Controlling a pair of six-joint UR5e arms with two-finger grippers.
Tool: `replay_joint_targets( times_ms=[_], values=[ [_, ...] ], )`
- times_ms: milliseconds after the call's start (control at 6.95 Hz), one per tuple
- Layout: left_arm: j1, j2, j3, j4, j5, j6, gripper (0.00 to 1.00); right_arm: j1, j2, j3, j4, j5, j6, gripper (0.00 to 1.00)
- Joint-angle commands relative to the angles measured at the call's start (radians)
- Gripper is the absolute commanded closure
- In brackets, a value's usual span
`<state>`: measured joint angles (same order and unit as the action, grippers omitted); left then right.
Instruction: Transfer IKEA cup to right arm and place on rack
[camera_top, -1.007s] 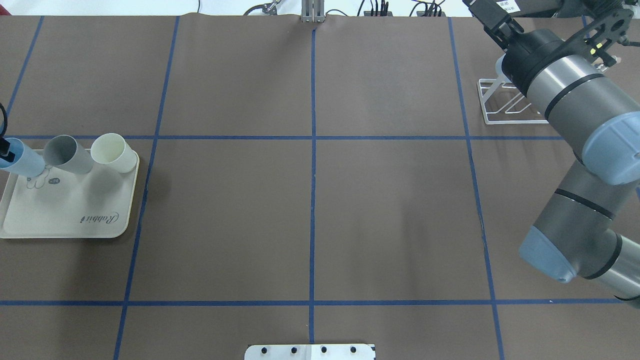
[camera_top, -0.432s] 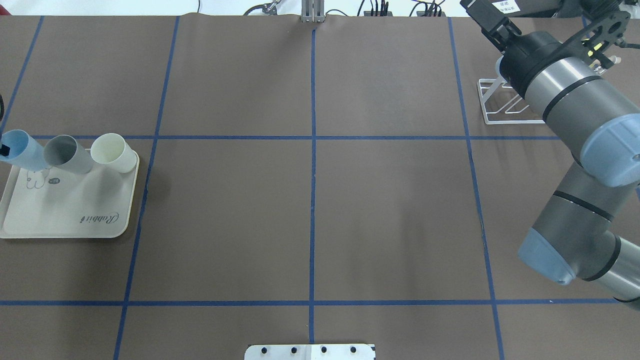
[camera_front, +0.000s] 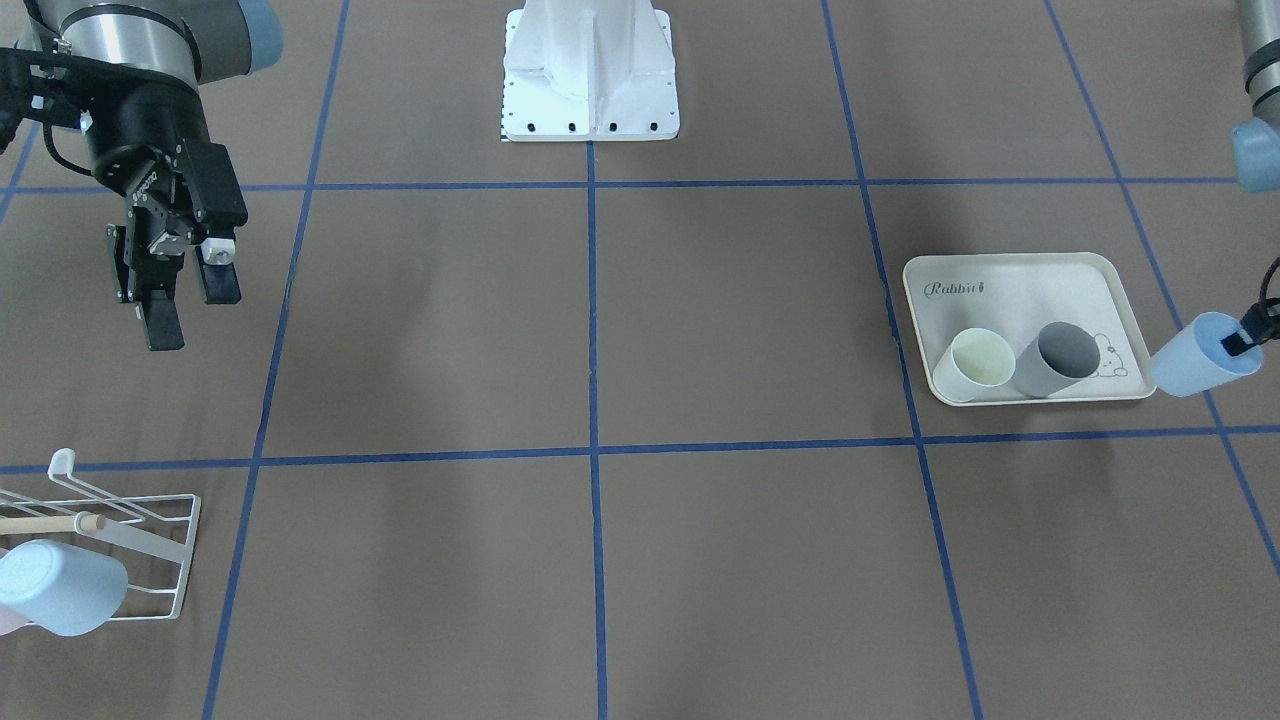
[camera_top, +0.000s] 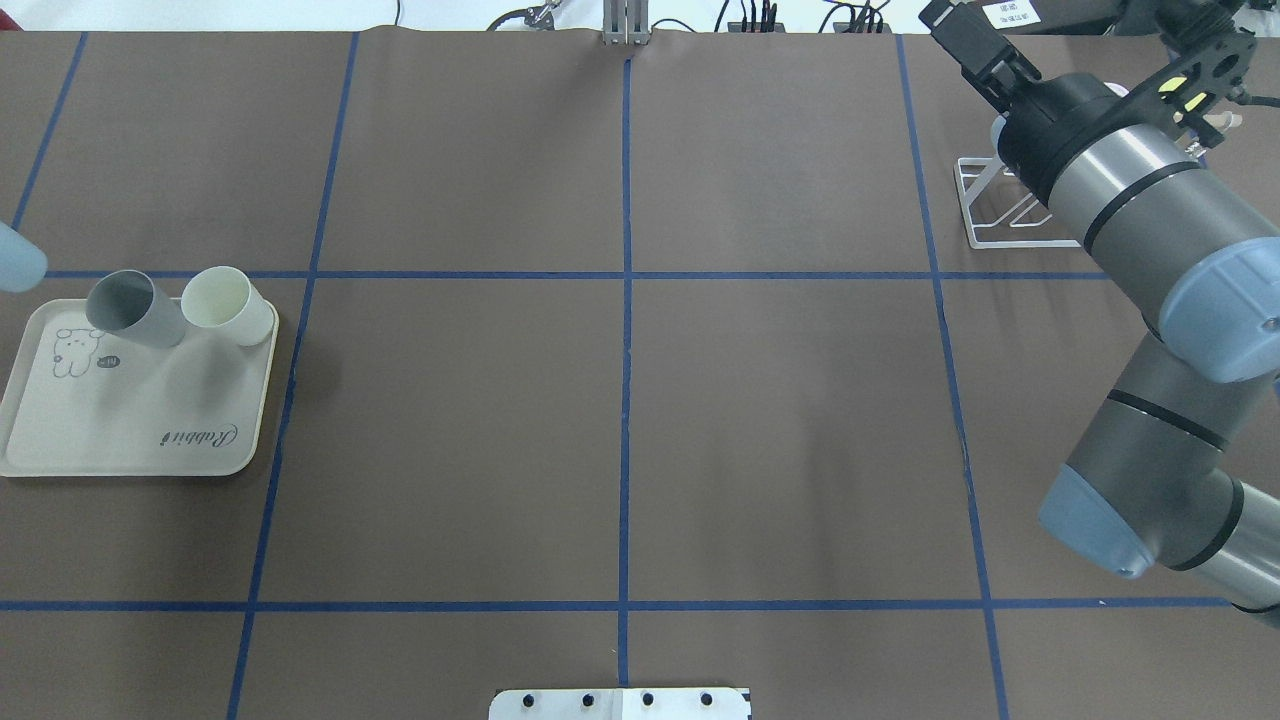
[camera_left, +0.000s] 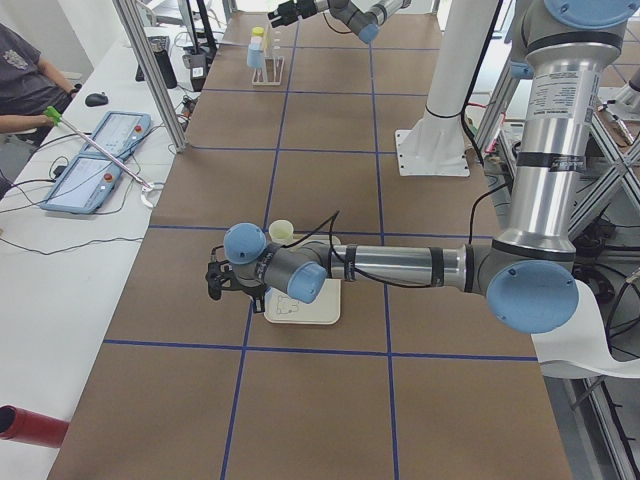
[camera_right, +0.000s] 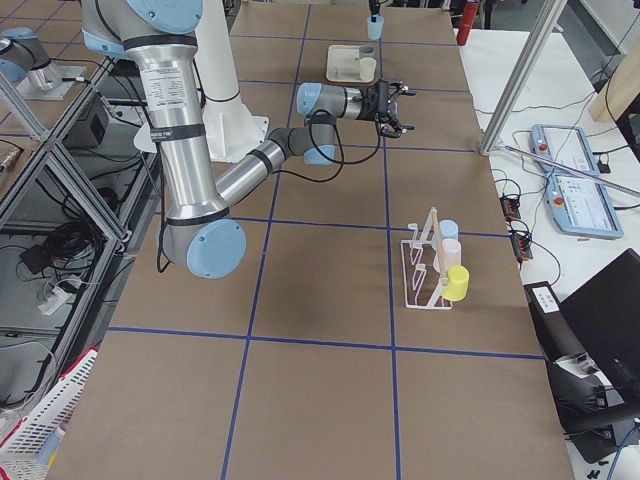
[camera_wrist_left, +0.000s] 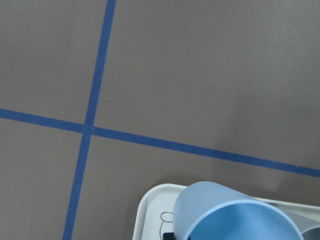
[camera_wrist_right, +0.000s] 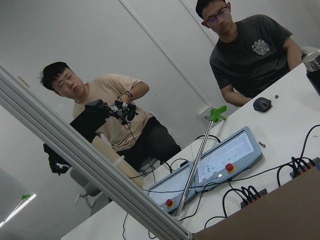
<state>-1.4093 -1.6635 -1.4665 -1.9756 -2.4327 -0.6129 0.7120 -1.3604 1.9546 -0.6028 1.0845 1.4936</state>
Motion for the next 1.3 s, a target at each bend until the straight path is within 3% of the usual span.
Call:
replay_joint_targets(
  times_ms=[0,432,863,1151],
  values=[
    [-0.1,-0.071,-0.018,0.0,0.046,-0.001,1.0,-0.022,-0.009,-0.002,0.062,-0.015,-0.001,0.0],
    [-0.09,-0.154,-0.116,-0.011,0.177,-0.214,1.0,-0.038,-0.055,0.038,0.112,-0.008,0.008,0.0],
    [0.106,-0.174,-0.28,-0.02,0.32,-0.544,1.0,-0.066,-0.15,0.122,0.147,0.008,0.114,0.0],
    [0.221,-0.205,-0.29,-0.191,0.392,-0.834,1.0,-0.091,-0.196,0.125,0.237,0.008,0.16,0.0]
  ],
)
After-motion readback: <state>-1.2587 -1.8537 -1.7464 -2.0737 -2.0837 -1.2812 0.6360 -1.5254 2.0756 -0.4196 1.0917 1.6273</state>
